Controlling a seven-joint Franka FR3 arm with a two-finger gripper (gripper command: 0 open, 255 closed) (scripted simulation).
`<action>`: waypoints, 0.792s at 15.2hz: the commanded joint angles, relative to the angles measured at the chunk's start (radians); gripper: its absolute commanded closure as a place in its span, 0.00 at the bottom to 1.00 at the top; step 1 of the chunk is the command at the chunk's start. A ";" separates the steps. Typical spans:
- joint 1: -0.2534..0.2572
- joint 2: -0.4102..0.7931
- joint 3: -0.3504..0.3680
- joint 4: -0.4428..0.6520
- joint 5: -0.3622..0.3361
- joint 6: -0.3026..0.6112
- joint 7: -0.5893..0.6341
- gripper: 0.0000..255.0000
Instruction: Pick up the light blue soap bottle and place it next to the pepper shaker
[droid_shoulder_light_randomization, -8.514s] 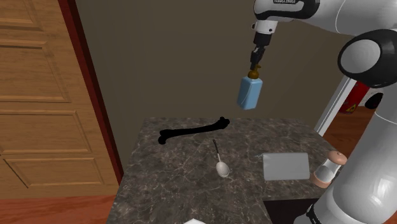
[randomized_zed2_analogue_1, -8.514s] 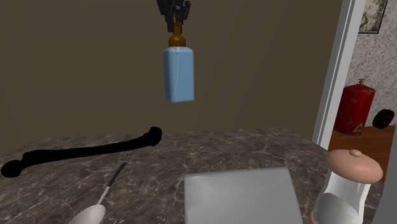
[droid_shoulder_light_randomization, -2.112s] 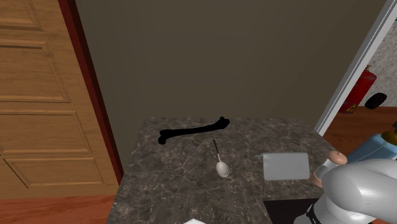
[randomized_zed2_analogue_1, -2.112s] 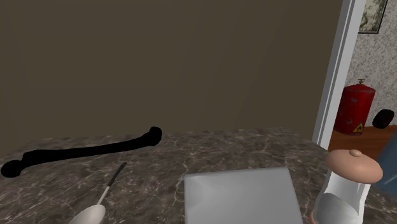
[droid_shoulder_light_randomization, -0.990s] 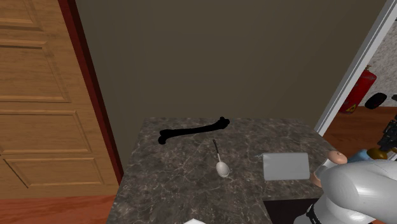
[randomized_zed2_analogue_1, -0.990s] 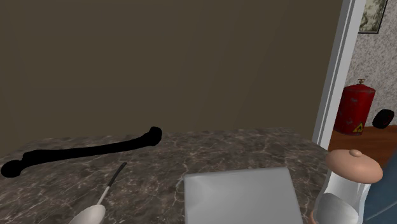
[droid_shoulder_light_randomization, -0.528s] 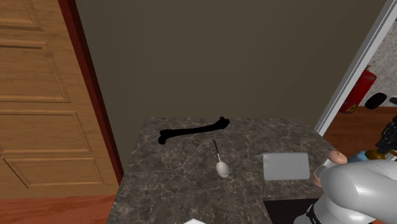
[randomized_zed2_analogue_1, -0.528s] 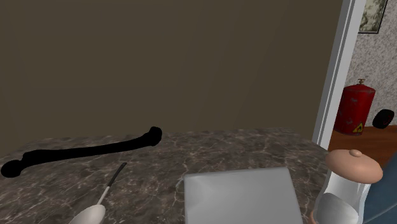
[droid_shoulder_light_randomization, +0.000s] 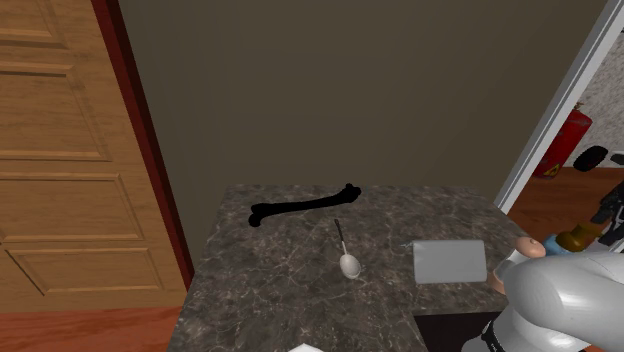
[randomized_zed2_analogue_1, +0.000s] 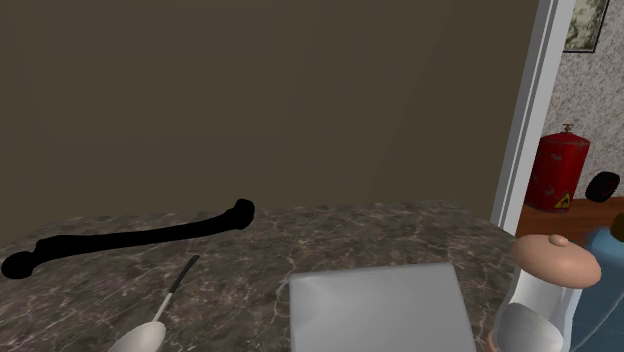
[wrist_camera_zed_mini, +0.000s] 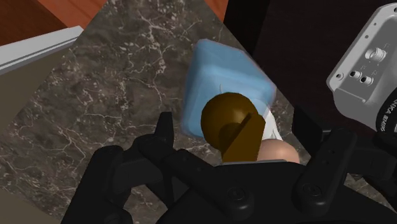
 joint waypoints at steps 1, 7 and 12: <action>0.005 0.002 0.026 0.026 0.023 -0.026 -0.004 0.00; 0.023 0.019 0.088 0.107 0.080 -0.093 -0.014 0.00; 0.023 0.019 0.088 0.106 0.080 -0.093 -0.014 0.00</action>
